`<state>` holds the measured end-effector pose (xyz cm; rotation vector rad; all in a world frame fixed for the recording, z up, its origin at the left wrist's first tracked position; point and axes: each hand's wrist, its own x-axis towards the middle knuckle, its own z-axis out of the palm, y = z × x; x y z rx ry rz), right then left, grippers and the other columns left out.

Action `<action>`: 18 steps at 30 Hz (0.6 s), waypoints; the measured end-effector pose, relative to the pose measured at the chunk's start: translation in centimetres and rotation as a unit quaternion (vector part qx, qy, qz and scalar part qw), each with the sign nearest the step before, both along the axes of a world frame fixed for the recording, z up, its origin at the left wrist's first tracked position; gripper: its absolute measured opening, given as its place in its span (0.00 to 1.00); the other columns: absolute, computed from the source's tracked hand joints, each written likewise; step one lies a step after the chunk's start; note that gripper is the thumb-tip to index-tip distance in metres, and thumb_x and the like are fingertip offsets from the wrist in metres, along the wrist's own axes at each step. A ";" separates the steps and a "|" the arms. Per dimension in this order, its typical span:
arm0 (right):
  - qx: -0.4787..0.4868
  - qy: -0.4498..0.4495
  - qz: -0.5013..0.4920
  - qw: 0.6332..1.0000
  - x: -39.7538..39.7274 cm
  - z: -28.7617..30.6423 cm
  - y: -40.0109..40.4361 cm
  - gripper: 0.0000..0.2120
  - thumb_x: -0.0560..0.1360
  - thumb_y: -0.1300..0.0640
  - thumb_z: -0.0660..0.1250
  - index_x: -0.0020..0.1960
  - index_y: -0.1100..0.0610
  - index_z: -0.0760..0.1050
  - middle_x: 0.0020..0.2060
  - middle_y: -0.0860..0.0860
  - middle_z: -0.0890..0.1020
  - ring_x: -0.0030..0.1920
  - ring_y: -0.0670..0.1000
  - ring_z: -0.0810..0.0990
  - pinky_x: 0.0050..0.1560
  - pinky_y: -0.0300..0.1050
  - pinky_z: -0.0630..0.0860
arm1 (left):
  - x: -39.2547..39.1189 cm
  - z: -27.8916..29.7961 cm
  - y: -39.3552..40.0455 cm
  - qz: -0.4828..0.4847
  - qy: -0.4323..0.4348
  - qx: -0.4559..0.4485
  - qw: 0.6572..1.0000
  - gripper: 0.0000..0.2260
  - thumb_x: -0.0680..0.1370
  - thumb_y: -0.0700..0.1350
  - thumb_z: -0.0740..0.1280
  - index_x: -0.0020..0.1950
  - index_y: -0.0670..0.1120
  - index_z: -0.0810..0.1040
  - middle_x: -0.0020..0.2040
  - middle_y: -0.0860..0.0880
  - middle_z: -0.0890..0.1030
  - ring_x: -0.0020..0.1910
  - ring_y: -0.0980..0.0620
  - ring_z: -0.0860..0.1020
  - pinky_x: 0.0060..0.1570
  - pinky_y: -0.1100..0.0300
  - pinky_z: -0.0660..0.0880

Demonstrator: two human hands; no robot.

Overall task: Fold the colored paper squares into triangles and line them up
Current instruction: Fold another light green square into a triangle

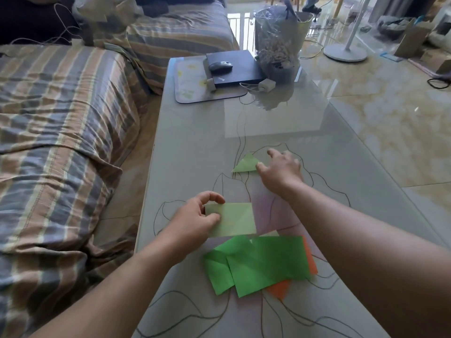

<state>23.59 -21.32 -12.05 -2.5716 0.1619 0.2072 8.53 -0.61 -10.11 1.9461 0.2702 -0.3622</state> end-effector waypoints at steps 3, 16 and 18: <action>-0.056 0.031 0.002 0.998 1.7 -0.6 1.2 0.27 0.79 0.34 0.62 0.73 0.47 0.71 0.74 0.56 0.64 0.74 0.62 0.60 0.68 0.62 0.67 | 0.7 -0.5 0.0 -0.025 0.009 0.021 0.999 0.17 0.78 0.43 0.69 0.58 0.65 0.77 0.39 0.49 0.80 0.34 0.51 0.75 0.35 0.54 0.72; 0.128 0.059 0.043 0.989 1.8 0.2 1.6 0.15 0.67 0.56 0.79 0.49 0.45 0.77 0.51 0.48 0.82 0.48 0.52 0.82 0.48 0.47 0.82 | 0.9 -1.1 -0.1 -0.094 0.041 0.073 0.992 0.16 0.73 0.48 0.67 0.56 0.67 0.79 0.48 0.46 0.85 0.46 0.40 0.84 0.46 0.39 0.82; 0.178 0.052 0.048 0.981 0.9 0.5 0.8 0.18 0.70 0.58 0.76 0.55 0.44 0.74 0.49 0.50 0.82 0.41 0.51 0.81 0.38 0.44 0.78 | 0.9 -1.1 -0.3 -0.101 0.038 0.083 0.991 0.16 0.73 0.49 0.66 0.56 0.67 0.78 0.48 0.44 0.85 0.43 0.42 0.84 0.44 0.40 0.82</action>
